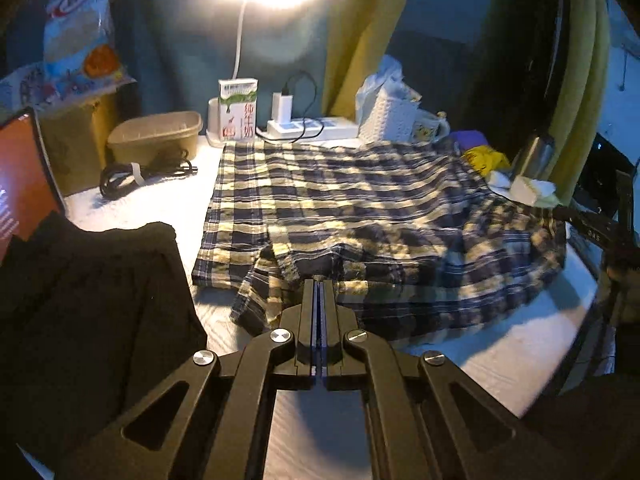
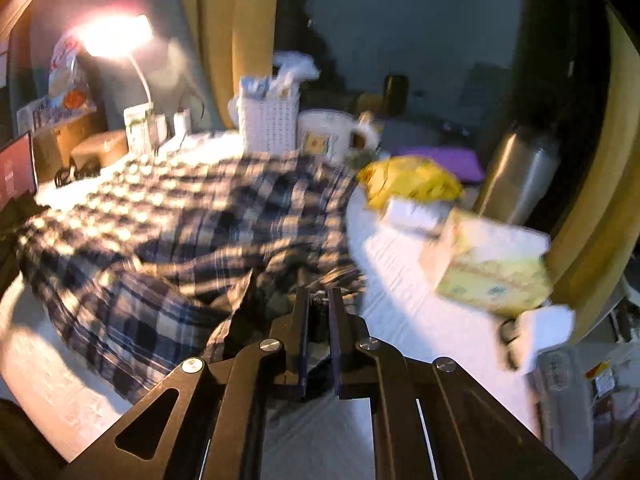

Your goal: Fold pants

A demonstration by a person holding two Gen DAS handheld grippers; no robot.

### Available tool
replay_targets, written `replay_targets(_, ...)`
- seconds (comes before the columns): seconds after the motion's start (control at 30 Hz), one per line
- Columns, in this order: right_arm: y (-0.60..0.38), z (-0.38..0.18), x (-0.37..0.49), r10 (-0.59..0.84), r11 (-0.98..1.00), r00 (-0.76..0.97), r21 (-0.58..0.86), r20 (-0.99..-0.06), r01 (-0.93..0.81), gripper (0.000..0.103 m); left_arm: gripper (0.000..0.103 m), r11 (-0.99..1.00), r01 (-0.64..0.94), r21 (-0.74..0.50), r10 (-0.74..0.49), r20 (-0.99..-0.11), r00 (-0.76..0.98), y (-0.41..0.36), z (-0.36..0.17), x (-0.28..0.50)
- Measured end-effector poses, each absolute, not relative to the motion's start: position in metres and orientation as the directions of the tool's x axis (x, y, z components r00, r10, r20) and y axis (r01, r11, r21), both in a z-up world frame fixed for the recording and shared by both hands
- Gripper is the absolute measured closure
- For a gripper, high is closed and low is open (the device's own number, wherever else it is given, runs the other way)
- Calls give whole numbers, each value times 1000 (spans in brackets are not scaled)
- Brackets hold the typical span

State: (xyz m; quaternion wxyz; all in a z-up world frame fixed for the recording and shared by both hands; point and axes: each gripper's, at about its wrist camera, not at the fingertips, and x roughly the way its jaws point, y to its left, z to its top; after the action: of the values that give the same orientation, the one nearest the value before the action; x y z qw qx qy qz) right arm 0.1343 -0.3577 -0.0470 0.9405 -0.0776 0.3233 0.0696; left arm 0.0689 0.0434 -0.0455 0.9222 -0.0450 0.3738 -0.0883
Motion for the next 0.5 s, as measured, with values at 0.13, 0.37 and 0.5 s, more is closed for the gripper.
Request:
replay_targets(0.13,-367,-21,116,68,982,819,-107,-570,-156,95,103,977,142,-157,-212,-691,691,30,-35,40)
replay_targets(0.37,-388,-15,93,35,988,828,-103,-560,-111,95,103,980,100,-174,-197,-742,641,35,-48,4)
replay_targets(0.5,-405,-33,92,23,995,805,-65,-593,-77,95,103,979,65,-195,-198,-806,557,44,-77,-12)
